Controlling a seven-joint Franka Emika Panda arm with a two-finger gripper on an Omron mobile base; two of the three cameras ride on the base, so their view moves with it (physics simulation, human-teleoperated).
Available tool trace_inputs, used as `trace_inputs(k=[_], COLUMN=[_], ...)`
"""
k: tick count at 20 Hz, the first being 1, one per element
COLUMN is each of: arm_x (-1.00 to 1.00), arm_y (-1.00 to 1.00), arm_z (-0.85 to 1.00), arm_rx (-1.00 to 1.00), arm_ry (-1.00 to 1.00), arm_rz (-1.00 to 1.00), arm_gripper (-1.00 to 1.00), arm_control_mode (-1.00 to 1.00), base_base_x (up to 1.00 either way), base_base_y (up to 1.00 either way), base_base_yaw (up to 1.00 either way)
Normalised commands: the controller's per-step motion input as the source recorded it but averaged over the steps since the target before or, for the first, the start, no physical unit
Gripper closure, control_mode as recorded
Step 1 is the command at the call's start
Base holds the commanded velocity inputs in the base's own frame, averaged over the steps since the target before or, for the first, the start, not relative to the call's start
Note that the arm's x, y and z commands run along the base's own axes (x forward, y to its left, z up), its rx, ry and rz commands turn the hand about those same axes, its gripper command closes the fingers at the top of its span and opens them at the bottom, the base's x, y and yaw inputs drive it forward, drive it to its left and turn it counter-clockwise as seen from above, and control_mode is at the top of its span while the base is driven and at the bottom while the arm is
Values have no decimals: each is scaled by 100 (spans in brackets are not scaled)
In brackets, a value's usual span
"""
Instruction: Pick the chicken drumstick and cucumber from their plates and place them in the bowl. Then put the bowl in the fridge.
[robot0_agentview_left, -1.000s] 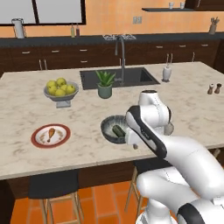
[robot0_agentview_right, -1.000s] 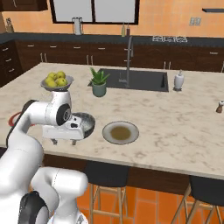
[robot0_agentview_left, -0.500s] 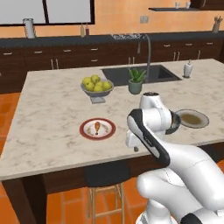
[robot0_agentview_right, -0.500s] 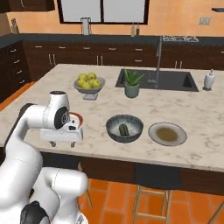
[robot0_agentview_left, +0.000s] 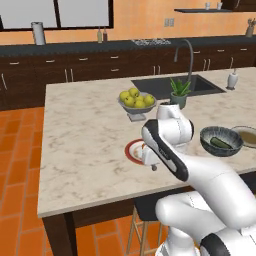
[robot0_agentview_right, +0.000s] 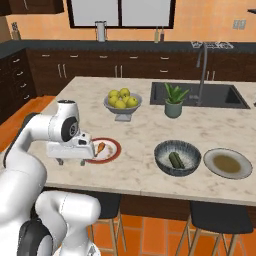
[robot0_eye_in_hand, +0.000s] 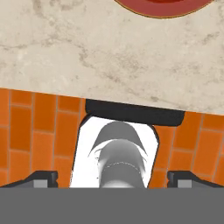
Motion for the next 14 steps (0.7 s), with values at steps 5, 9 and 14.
trace_inputs(k=[5,9,14], arm_x=[80,100,100], arm_y=[-2,0,0], arm_z=[-4,-15,-30], arm_rx=[0,0,0], arm_ry=[6,8,6], arm_rz=[0,0,0], arm_gripper=[-100,-100,-100], arm_control_mode=[-100,-100,-100], base_base_x=[20,0,0], base_base_y=[0,0,0], base_base_yaw=[0,0,0])
